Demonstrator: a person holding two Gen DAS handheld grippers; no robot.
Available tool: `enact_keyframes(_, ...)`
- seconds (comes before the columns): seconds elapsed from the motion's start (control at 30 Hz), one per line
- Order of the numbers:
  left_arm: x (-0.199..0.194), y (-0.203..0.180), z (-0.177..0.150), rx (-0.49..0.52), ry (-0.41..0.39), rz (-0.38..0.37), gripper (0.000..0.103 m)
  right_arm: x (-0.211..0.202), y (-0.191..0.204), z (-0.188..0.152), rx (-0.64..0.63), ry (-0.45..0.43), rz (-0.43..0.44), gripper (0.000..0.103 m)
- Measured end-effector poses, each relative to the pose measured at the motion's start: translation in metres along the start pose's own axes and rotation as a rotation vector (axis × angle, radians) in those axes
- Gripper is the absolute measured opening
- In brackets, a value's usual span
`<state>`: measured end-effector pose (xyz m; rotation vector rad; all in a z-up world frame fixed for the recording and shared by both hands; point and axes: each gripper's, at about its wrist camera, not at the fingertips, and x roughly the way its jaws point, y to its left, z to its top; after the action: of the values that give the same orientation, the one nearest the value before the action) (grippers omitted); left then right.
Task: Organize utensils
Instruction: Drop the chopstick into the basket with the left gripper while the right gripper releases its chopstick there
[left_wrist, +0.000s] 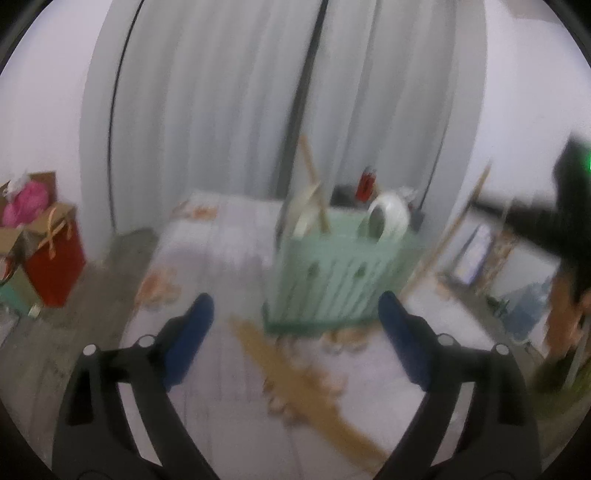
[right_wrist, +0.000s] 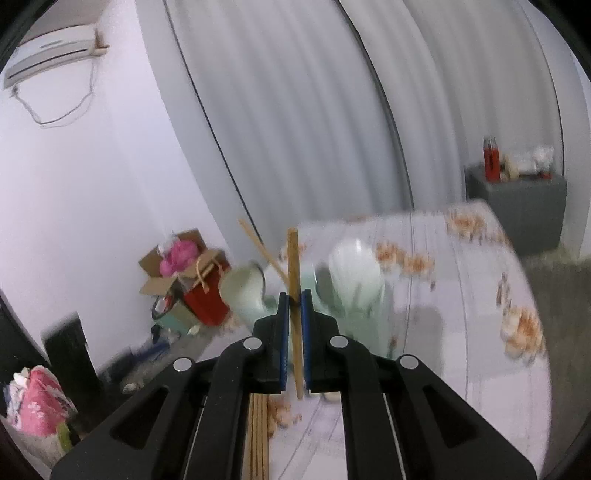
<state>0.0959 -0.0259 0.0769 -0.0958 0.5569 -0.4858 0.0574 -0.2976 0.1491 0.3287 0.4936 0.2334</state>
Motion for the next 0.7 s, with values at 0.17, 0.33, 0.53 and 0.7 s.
enact_keyframes(0.17, -0.001, 0.015, -0.022, -0.030, 0.062, 0.048, 0.092, -0.015, 0.020, 0.040, -0.068, -0.094, 0.020, 0.007)
enact_keyframes(0.33, -0.002, 0.019, -0.034, -0.025, 0.082, 0.098, 0.092, -0.022, 0.036, 0.071, -0.126, -0.161, 0.025, 0.007)
enact_keyframes(0.53, -0.010, 0.021, -0.043, -0.011, 0.086, 0.114, 0.092, -0.015, 0.048, 0.098, -0.171, -0.217, 0.008, 0.007)
enact_keyframes(0.7, -0.010, 0.024, -0.045, -0.022, 0.087, 0.128, 0.093, 0.015, 0.046, 0.097, -0.176, -0.202, -0.044, 0.007)
